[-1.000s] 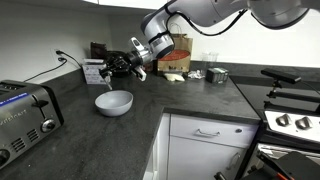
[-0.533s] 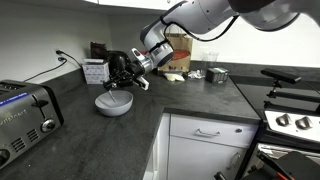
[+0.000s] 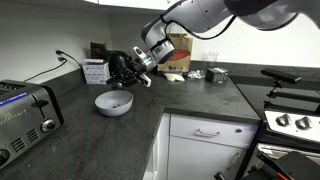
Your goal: Put the marker in the bowl
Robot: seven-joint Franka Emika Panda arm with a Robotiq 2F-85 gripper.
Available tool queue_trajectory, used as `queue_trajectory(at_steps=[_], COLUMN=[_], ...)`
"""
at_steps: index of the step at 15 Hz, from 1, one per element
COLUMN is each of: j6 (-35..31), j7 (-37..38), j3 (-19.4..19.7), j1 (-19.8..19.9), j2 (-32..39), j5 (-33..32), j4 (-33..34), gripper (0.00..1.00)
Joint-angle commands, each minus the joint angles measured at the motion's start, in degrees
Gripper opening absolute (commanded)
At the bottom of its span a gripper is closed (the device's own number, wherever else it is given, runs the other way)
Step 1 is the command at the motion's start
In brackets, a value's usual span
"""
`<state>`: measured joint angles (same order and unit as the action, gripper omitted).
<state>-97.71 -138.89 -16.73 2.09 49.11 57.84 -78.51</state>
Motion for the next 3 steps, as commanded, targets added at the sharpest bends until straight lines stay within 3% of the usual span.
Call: queue_trajectory(at_steps=[1,3], j6=[-2.2,-3.7], j7=[1.9,3.0], j3=[2.7,3.7], j1=[-1.9,-2.3], j2=[-1.8,-3.0], j5=[-0.8,-1.6], j4=[0.6,0.8], gripper=[0.79,0.92])
